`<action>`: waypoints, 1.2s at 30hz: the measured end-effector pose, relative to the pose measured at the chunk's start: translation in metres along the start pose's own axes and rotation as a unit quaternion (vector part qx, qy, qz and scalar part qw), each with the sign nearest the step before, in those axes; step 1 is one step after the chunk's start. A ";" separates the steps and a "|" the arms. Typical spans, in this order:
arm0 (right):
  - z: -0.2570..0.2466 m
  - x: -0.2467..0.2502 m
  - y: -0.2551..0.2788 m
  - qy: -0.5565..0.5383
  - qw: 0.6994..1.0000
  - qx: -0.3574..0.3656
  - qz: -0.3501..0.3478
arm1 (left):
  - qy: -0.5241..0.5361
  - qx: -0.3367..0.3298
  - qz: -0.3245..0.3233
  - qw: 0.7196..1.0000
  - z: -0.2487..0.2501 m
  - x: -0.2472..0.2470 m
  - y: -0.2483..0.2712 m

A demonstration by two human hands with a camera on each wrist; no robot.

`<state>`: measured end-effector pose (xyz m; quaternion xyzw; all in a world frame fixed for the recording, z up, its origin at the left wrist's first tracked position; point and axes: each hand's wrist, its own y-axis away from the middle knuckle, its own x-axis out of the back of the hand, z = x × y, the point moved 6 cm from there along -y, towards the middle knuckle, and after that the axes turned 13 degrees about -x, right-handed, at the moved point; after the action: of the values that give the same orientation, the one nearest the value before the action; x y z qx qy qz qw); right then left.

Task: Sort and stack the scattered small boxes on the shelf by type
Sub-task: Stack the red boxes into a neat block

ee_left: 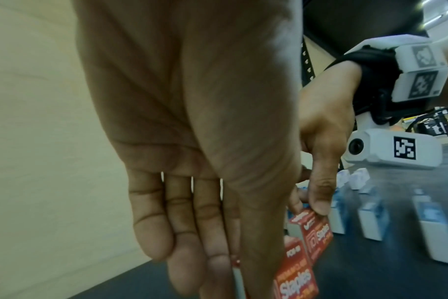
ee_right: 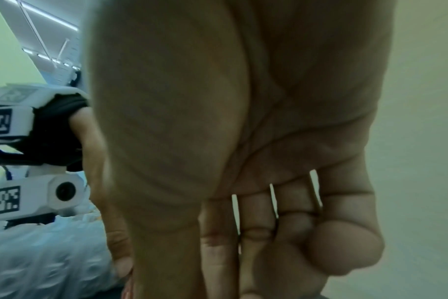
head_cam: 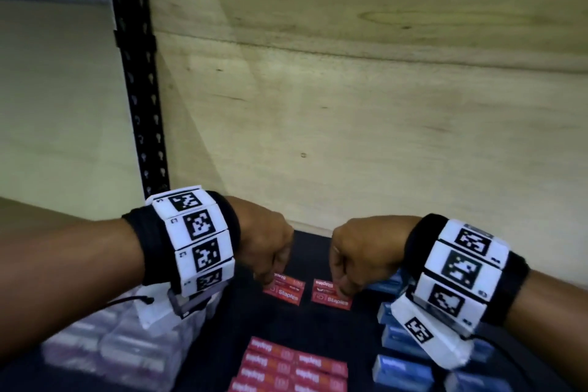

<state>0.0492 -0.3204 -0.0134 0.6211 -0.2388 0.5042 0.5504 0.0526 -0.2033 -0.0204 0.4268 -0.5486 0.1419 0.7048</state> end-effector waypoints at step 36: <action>-0.040 -0.060 0.085 0.093 0.995 -0.022 -0.015 | 0.017 -0.020 -0.054 0.998 0.057 -0.049 0.071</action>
<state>-0.0600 -0.3225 -0.0337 0.5632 -0.1880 0.5458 0.5912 -0.0500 -0.1907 -0.0308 0.4394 -0.5150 0.1001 0.7291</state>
